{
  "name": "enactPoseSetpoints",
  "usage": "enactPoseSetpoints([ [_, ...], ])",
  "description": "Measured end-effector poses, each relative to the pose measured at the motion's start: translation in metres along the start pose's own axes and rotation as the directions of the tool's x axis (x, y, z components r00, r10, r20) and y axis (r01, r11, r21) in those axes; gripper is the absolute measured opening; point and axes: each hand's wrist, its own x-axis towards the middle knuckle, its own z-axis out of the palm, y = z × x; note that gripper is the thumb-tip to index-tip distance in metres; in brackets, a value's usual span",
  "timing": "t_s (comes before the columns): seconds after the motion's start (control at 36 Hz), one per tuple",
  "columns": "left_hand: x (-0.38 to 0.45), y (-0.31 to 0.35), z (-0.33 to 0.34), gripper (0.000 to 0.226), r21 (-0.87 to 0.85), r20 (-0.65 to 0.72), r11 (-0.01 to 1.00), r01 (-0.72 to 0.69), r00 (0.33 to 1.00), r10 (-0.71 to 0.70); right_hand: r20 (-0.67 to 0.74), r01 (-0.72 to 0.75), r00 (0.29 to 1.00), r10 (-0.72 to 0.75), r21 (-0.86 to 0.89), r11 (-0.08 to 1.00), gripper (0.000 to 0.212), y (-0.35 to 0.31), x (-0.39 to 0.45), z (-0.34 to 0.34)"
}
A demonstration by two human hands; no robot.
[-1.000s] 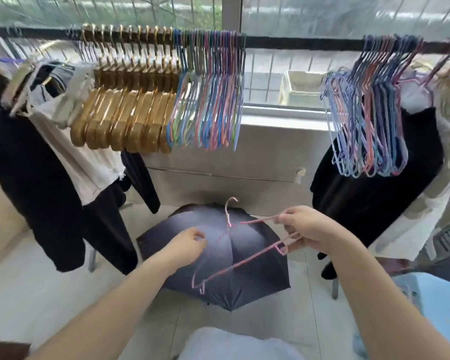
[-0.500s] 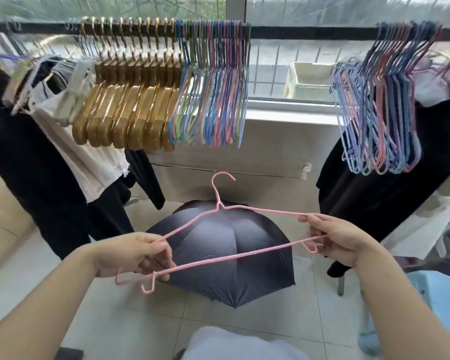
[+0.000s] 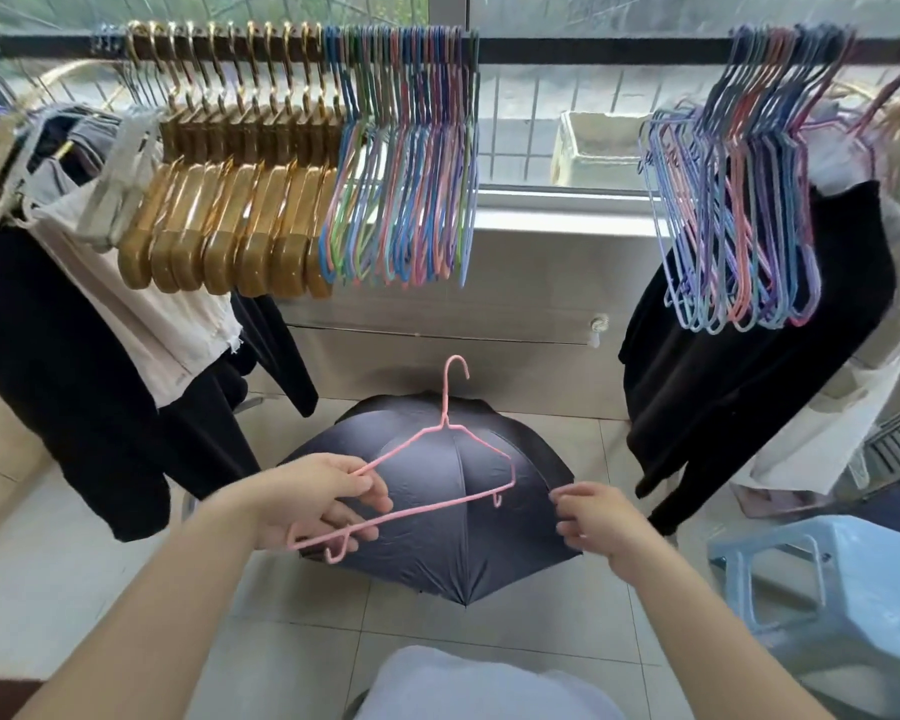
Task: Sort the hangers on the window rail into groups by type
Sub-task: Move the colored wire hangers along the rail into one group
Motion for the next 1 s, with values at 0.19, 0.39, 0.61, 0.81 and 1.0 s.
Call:
enactPoseSetpoints([
  [0.19, 0.022, 0.004, 0.068, 0.028, 0.000, -0.141, 0.997, -0.081, 0.987, 0.081, 0.268, 0.050, 0.963, -0.025, -0.087, 0.995, 0.023, -0.010, -0.036, 0.040],
  [0.39, 0.024, 0.018, 0.132, 0.020, 0.299, -0.073, 0.929, -0.219, 0.965, 0.251, 0.419, 0.004, 0.902, -0.103, 0.231, 0.973, 0.035, -0.031, -0.058, 0.075],
  [0.61, 0.012, 0.025, 0.150, 0.057, 0.386, 0.183, 0.802, -0.456, 0.890, 0.418, 0.156, 0.118, 0.975, -0.157, 0.232, 0.965, 0.037, -0.038, -0.047, 0.059],
  [0.81, 0.007, 0.034, 0.143, 0.020, 0.512, 0.180, 0.669, -0.539, 0.829, 0.530, 0.033, 0.208, 0.976, -0.214, 0.127, 0.970, 0.035, -0.035, -0.037, 0.045],
  [1.0, -0.001, 0.070, 0.091, 0.031, 0.710, -0.029, 0.559, -0.427, 0.776, 0.629, -0.167, 0.447, 0.879, -0.446, -0.038, 0.894, 0.021, -0.100, -0.055, -0.016],
])
